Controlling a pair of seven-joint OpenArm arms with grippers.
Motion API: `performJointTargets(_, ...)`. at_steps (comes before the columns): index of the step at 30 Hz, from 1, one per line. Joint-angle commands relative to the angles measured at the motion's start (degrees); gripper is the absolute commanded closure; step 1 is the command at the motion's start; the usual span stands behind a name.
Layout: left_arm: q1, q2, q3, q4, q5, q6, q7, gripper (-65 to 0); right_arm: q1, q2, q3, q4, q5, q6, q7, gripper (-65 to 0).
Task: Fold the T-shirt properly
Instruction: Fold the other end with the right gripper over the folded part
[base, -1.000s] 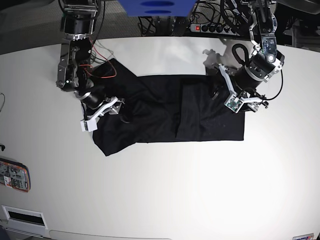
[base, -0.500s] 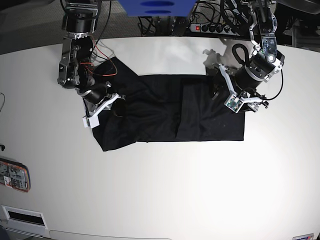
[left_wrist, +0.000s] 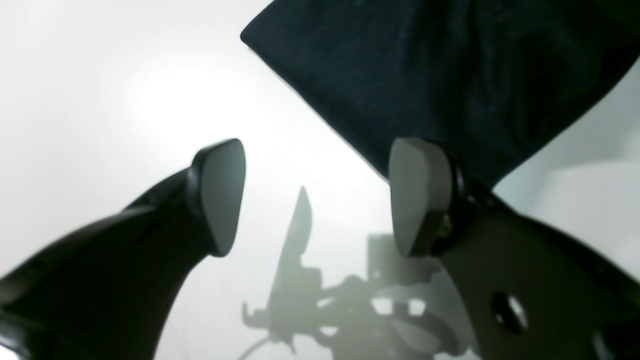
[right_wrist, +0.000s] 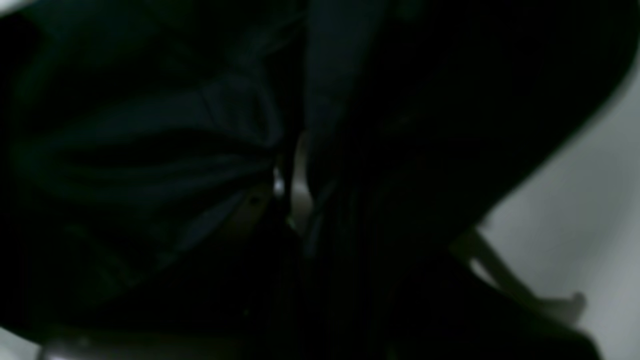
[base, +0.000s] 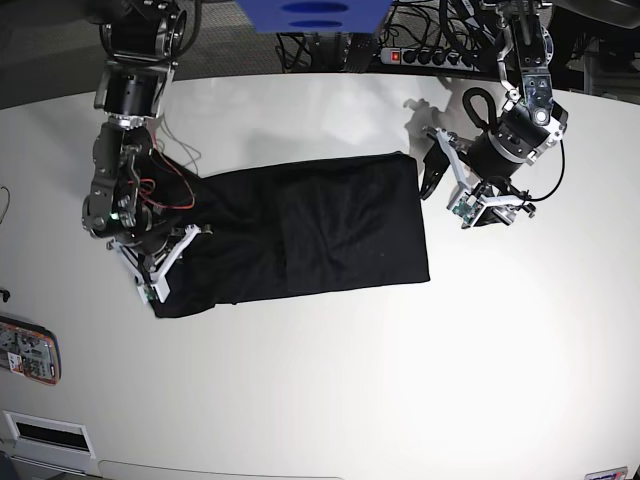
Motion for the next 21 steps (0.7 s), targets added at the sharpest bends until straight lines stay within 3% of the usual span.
performJointTargets(1,-0.2,-0.3,-0.1,1.3,-0.7,0.3,-1.1,-42.5,1.7,0.8,0.2,1.0,-1.3,0.0,1.8,0.0)
performJointTargets(7,-0.3,-0.3,-0.1,1.3,-0.6,0.3,-1.1,-42.5,3.2,0.8,0.1,1.9,-10.8,0.0,1.8,0.0)
performJointTargets(13,-0.4,-0.3,-0.1,1.3,-0.6,0.3,-1.1,-42.5,3.4,-0.3,-0.4,10.2,-18.6,0.0,0.3,0.0)
performJointTargets(21,-0.4,-0.3,-0.1,1.2,-0.7,0.3,-1.1,-42.5,3.4,-1.2,-10.9,20.4,-24.1,0.0,-5.4,0.0)
